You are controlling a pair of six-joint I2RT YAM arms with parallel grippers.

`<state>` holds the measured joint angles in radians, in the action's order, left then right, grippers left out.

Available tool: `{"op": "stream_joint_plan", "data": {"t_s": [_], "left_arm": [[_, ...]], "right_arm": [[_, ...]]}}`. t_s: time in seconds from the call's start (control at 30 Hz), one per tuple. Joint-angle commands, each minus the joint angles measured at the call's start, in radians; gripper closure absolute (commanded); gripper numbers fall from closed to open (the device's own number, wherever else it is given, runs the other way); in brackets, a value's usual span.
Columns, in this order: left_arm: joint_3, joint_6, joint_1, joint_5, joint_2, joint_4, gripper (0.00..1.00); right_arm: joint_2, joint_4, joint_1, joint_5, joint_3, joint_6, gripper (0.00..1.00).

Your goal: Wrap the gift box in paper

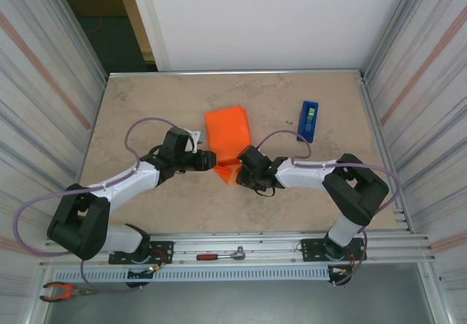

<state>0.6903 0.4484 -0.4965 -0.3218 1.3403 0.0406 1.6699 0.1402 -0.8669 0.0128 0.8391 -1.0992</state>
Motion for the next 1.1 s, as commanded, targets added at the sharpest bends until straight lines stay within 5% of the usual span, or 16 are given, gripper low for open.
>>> {"op": "stream_joint_plan", "data": {"t_s": [0.0,0.47,1.07], "left_arm": [[0.009,-0.009,0.011,-0.019,-0.015,-0.001,0.54],[0.008,-0.007,0.009,-0.032,-0.007,-0.009,0.54],[-0.009,0.001,0.011,-0.039,-0.029,0.003,0.54]], "right_arm": [[0.035,0.023,-0.009,0.043,0.028,-0.005,0.74],[0.034,0.033,-0.007,0.046,0.032,-0.007,1.00],[-0.060,0.033,0.011,0.064,0.015,0.001,1.00]]}}
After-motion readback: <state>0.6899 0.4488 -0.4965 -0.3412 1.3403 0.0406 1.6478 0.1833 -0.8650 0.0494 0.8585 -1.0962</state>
